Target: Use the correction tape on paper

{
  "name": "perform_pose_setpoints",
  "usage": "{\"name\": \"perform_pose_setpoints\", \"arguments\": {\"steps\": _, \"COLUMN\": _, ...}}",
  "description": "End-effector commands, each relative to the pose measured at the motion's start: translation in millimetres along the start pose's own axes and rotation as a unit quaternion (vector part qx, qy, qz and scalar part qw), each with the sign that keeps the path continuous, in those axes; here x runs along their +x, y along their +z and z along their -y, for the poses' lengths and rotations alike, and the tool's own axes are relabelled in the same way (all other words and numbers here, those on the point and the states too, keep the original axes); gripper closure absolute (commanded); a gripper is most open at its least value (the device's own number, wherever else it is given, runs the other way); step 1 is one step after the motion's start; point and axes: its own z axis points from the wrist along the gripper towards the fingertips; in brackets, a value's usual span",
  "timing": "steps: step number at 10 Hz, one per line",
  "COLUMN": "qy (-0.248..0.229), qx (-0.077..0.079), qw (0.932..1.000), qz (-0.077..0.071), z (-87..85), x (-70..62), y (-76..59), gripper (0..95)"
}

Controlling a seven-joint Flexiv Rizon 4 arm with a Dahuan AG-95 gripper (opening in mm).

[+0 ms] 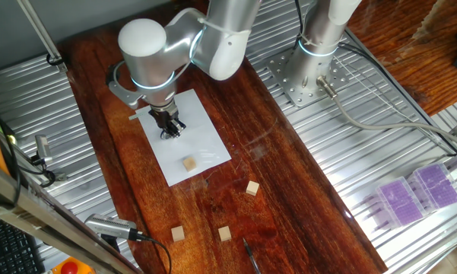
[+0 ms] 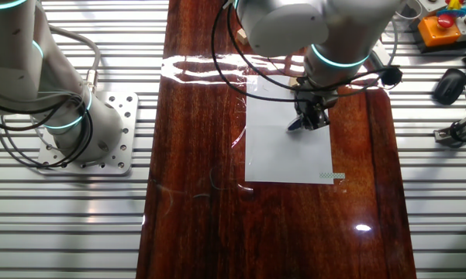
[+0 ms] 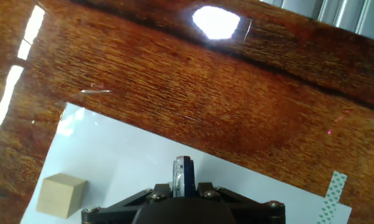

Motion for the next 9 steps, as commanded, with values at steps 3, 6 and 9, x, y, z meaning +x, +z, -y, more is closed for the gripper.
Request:
{"name": "perform_pose_setpoints", "arguments": {"steps": 3, "qy": 0.003, "qx": 0.001, "qw": 1.0000, "qz": 0.003, "z": -1.0, "x": 2.2, "y": 1.8, "gripper": 95.0}}
{"name": "perform_pose_setpoints", "arguments": {"steps": 6, "qy": 0.002, "qx": 0.002, "qw": 1.0000, "qz": 0.009, "z": -1.2, "x": 2.0, "y": 7.4, "gripper": 95.0}}
{"name": "perform_pose_setpoints", "arguments": {"steps": 9, "qy": 0.003, "qx": 0.003, "qw": 0.9998, "qz": 0.018, "z": -0.2, "x": -1.7, "y": 7.1, "gripper": 95.0}}
